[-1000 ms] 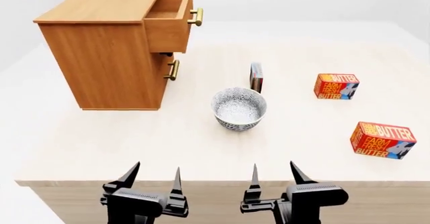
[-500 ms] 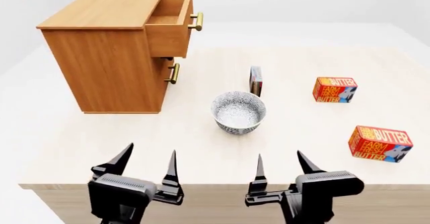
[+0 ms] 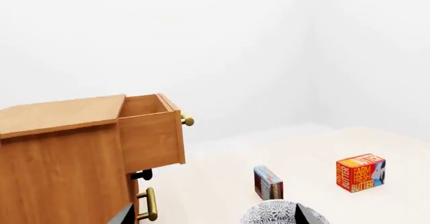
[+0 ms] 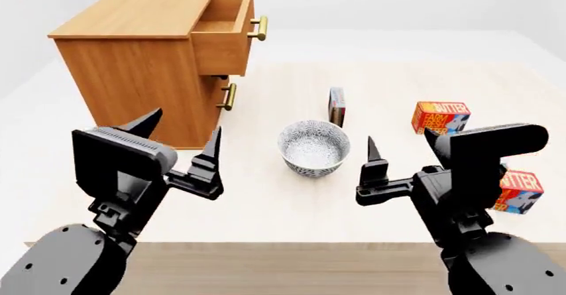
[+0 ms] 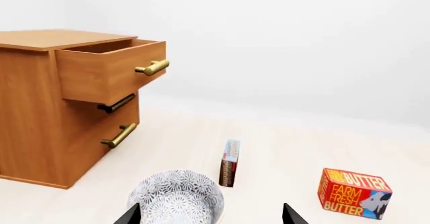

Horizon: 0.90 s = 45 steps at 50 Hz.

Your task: Put the chocolate pudding in the top drawer of the cabinet and close it.

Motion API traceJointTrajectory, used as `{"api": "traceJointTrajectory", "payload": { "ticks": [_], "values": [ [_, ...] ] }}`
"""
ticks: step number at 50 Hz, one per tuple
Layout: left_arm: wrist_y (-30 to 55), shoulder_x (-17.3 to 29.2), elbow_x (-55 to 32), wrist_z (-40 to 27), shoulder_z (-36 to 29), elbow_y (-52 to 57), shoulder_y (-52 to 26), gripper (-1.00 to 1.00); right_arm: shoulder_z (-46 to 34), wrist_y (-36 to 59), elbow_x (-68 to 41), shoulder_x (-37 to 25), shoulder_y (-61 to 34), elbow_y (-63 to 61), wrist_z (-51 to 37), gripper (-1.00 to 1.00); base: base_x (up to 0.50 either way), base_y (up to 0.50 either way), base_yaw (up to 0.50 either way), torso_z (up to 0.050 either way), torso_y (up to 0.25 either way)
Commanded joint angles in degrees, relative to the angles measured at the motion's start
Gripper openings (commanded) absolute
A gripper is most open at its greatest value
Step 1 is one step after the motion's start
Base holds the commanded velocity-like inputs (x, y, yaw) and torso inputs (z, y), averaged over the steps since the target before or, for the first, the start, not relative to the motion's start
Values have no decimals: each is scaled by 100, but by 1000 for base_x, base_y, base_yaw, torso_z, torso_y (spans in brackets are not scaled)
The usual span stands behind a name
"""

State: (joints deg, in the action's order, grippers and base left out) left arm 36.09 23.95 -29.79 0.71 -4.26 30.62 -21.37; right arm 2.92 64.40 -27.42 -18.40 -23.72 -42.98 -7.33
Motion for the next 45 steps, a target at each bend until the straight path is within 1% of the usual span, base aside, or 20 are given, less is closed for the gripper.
{"api": "traceJointTrajectory", "payload": {
  "ticks": [1, 4, 7, 10, 15, 21, 24, 29, 36, 45],
  "values": [
    [1666, 327, -854, -25, 136, -47, -1687, 100, 621, 2397, -941, -33, -2109, 444, 93, 100, 0, 0, 0, 50, 41],
    [1783, 323, -785, 8, -23, -333, -2112, 100, 528, 2378, -875, -65, -2534, 946, 58, 100, 0, 0, 0, 50, 32],
    [1896, 305, -738, 58, -166, -624, -2514, 100, 268, 2293, -903, -207, -2960, 1424, 228, 100, 0, 0, 0, 50, 30],
    [1924, 295, -674, 130, -300, -865, -2803, 100, 64, 1988, -878, -298, -3145, 1683, 393, 100, 0, 0, 0, 50, 30],
    [2069, 236, -602, 240, -485, -1420, -3433, 100, -274, 1790, -809, -404, -3461, 2072, 545, 100, 0, 0, 0, 42, 23],
    [2212, 142, -420, 314, -779, -2045, -4162, 100, -771, 1591, -639, -535, -3926, 2582, 682, 100, 0, 0, 0, 0, 0],
    [2260, 83, -348, 317, -873, -2305, -4425, 100, -781, 1600, -676, -533, -4059, 2650, 733, 100, 0, 0, 0, 0, 0],
    [2451, 5, -448, 215, -732, -2403, -4596, 100, -666, 1658, -805, -544, -4086, 2538, 784, 100, 37, 0, 0, 0, 0],
    [2668, -26, -619, 50, -524, -2181, -4590, 100, -669, 1566, -813, -604, -3939, 2395, 756, 100, 148, 0, 0, 0, 0],
    [2690, -40, -581, -40, -546, -2234, -4639, 100, -759, 1513, -834, -661, -3849, 2390, 782, 100, 155, 0, 0, 0, 0]
  ]
}}
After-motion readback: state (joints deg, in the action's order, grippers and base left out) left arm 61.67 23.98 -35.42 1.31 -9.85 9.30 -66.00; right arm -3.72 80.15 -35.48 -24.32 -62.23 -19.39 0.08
